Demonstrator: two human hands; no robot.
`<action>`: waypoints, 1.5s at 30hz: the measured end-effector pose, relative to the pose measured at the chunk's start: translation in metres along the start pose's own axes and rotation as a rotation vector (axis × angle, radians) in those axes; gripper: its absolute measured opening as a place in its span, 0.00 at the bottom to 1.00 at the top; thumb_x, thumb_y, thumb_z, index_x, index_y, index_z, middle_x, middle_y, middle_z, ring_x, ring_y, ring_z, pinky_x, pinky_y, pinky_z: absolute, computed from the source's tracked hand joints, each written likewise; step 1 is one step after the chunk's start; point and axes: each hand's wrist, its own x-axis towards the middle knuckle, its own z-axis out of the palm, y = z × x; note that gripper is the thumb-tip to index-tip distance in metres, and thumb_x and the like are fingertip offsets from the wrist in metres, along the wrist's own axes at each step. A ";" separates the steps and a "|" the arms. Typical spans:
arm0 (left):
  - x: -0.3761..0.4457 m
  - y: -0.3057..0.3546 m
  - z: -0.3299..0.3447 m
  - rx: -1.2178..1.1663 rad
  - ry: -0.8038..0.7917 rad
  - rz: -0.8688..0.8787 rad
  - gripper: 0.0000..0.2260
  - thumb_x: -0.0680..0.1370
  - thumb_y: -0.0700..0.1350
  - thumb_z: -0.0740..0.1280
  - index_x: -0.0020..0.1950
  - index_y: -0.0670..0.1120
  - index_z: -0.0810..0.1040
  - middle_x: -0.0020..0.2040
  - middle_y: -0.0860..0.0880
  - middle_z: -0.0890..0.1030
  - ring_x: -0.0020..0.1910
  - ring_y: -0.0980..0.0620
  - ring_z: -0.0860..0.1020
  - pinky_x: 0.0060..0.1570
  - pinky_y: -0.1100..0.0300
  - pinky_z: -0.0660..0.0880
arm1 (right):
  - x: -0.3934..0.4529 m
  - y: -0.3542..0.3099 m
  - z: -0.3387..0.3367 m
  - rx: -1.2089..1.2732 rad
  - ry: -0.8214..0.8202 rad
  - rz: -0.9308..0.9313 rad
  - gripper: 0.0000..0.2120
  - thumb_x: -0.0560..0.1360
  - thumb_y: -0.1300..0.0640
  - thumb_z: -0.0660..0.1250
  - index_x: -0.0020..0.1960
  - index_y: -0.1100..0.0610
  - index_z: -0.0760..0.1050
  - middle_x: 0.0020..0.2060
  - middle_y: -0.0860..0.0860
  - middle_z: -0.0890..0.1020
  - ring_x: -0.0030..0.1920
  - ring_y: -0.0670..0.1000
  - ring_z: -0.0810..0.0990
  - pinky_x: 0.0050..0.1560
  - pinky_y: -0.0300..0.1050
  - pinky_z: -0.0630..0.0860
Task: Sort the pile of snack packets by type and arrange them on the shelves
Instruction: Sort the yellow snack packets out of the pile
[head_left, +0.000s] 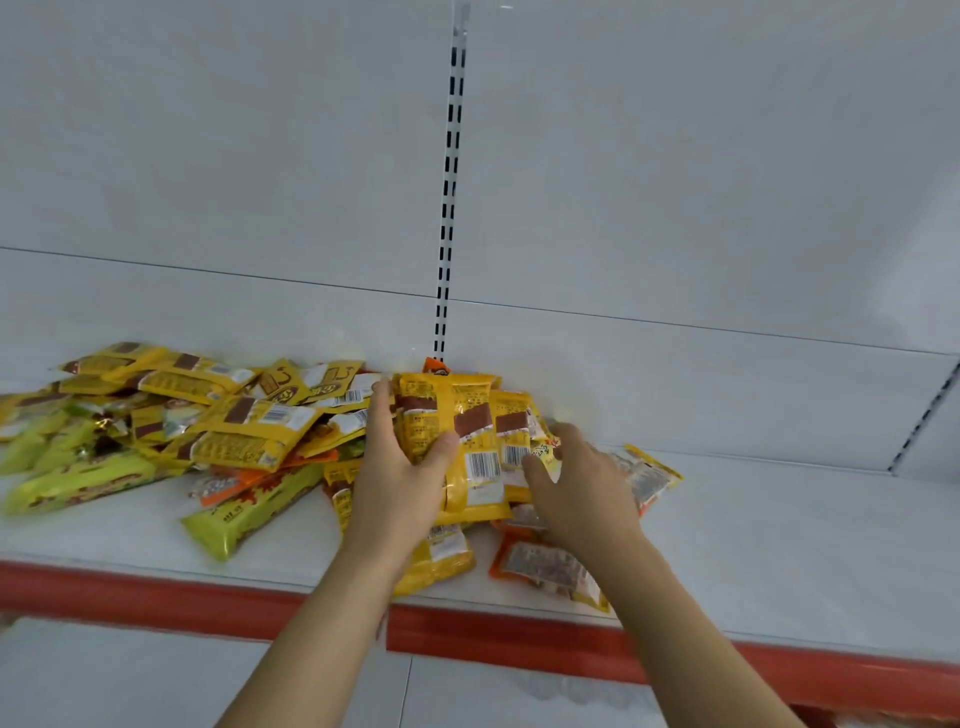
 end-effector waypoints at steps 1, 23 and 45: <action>0.001 -0.001 -0.006 -0.003 0.022 -0.007 0.40 0.79 0.51 0.73 0.82 0.65 0.51 0.81 0.56 0.63 0.79 0.53 0.64 0.75 0.43 0.67 | 0.009 -0.004 0.005 -0.033 -0.049 0.026 0.27 0.80 0.41 0.61 0.74 0.53 0.63 0.63 0.56 0.79 0.64 0.60 0.75 0.59 0.53 0.73; 0.008 0.002 -0.011 0.122 0.094 -0.031 0.40 0.80 0.47 0.72 0.84 0.61 0.49 0.83 0.55 0.60 0.81 0.50 0.60 0.76 0.43 0.65 | 0.058 -0.006 0.017 0.364 0.024 0.245 0.22 0.76 0.38 0.66 0.53 0.58 0.76 0.39 0.50 0.80 0.39 0.51 0.78 0.35 0.45 0.70; 0.007 0.006 -0.066 -0.032 0.230 -0.062 0.38 0.70 0.66 0.72 0.78 0.67 0.61 0.70 0.58 0.78 0.67 0.50 0.79 0.63 0.39 0.77 | -0.010 -0.051 0.027 0.185 -0.083 -0.168 0.19 0.81 0.43 0.61 0.65 0.54 0.76 0.43 0.48 0.81 0.40 0.47 0.76 0.39 0.45 0.71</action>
